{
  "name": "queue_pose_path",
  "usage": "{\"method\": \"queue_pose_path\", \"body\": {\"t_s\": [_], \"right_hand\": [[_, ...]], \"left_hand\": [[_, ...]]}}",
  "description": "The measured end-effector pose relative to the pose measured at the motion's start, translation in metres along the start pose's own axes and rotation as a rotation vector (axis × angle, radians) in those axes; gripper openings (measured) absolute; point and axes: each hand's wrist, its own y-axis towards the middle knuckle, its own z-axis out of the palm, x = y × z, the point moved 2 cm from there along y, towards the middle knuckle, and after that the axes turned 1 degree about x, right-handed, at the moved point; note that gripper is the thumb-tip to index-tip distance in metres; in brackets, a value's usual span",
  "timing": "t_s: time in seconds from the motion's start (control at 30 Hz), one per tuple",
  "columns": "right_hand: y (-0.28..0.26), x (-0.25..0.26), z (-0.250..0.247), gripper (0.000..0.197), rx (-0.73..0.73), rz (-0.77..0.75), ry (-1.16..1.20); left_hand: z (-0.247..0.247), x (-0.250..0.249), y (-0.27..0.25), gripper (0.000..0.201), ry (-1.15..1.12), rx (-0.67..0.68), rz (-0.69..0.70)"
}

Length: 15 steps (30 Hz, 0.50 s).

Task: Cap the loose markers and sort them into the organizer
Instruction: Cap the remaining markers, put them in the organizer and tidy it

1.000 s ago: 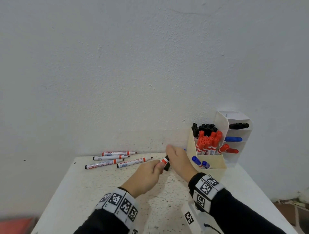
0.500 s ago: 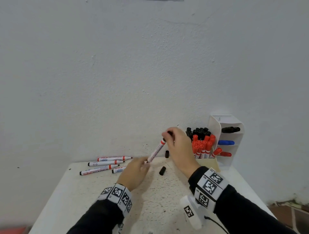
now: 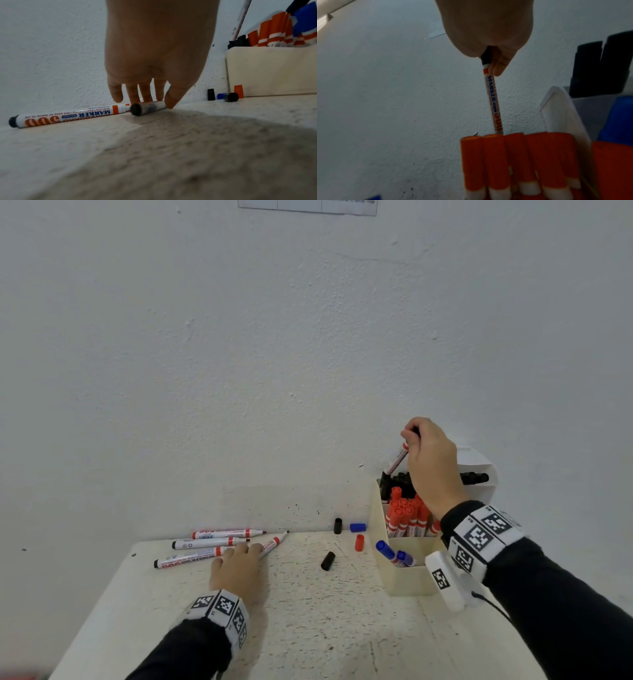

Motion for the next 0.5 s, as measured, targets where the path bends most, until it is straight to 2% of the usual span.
{"method": "queue_pose_path", "body": {"t_s": [0.13, 0.27, 0.4, 0.5], "right_hand": [[0.004, -0.006, -0.002, 0.015, -0.016, 0.002, -0.014], [0.009, -0.006, -0.001, 0.014, 0.013, -0.001, -0.001], [0.014, 0.003, -0.003, 0.015, -0.055, -0.047, 0.064], [0.011, 0.004, 0.004, 0.014, 0.007, -0.071, 0.063]], "left_hand": [[-0.002, 0.000, 0.003, 0.042, -0.052, -0.005, -0.009], [0.000, -0.001, 0.003, 0.047, -0.124, 0.046, -0.030], [0.001, -0.003, 0.002, 0.035, -0.119, 0.065, -0.046], [0.001, -0.005, 0.003, 0.027, -0.152, 0.066, -0.041]]}}
